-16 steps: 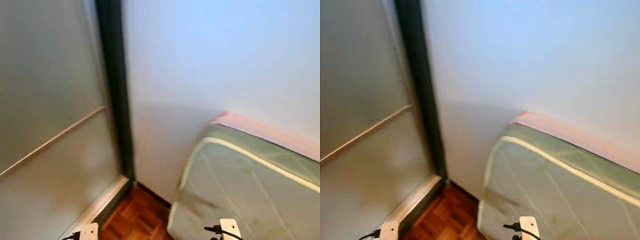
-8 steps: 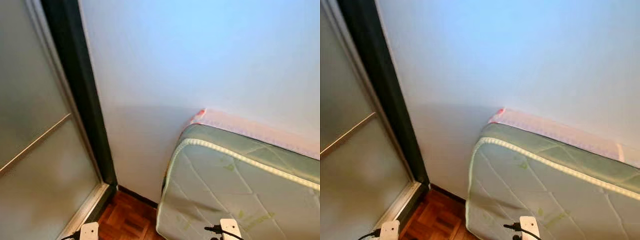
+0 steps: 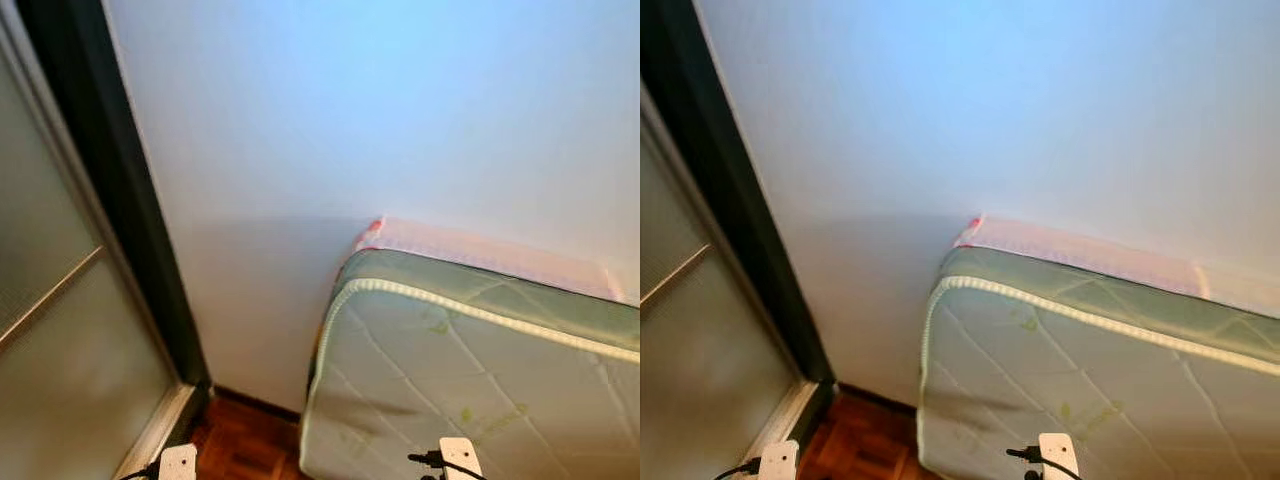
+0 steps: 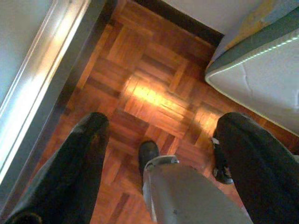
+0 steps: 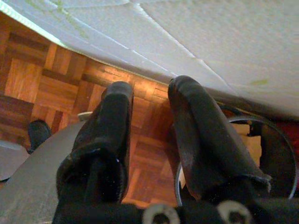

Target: Clean up the room

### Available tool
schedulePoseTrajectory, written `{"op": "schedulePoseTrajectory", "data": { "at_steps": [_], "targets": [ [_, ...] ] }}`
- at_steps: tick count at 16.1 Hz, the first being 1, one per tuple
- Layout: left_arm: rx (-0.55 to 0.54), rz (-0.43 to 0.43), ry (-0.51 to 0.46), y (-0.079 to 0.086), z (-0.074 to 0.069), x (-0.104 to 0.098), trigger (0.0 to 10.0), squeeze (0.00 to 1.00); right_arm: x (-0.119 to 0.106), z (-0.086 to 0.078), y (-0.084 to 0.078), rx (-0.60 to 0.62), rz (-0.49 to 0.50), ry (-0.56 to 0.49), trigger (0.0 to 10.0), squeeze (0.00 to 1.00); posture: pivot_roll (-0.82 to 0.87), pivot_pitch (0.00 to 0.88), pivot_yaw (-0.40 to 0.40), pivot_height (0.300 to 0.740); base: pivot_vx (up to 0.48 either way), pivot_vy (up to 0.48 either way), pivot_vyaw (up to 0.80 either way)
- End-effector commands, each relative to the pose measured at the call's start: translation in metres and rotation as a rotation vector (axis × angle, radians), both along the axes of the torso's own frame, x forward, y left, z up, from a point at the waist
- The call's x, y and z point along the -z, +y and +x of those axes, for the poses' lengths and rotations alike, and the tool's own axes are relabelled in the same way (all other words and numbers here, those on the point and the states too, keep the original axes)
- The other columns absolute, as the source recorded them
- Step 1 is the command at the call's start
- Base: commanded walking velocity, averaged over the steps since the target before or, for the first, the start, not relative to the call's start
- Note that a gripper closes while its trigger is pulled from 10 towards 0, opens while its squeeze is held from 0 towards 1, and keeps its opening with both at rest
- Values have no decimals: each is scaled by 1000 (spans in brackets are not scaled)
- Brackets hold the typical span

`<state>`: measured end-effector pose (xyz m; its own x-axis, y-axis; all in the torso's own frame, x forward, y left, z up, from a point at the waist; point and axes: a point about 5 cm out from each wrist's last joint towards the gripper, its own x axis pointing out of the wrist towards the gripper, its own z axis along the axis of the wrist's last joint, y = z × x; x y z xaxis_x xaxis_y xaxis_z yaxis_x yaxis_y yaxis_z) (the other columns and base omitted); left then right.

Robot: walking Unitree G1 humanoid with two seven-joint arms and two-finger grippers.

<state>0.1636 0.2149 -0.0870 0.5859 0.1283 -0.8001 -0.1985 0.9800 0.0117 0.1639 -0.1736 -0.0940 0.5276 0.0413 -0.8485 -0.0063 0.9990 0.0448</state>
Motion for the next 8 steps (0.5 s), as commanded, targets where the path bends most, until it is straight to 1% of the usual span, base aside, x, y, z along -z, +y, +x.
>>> {"op": "schedulePoseTrajectory", "data": {
  "at_steps": [1,8],
  "targets": [
    [209,-4,101,-39,-5,9,10000,0,-33,57,-30,121,101,-125,10000,0,128,0,-140,740,0,0,-788],
    [217,-1,104,-38,-5,9,10000,0,-33,58,-27,100,103,-121,10000,0,130,0,-137,740,0,0,-788]
  ]
}}
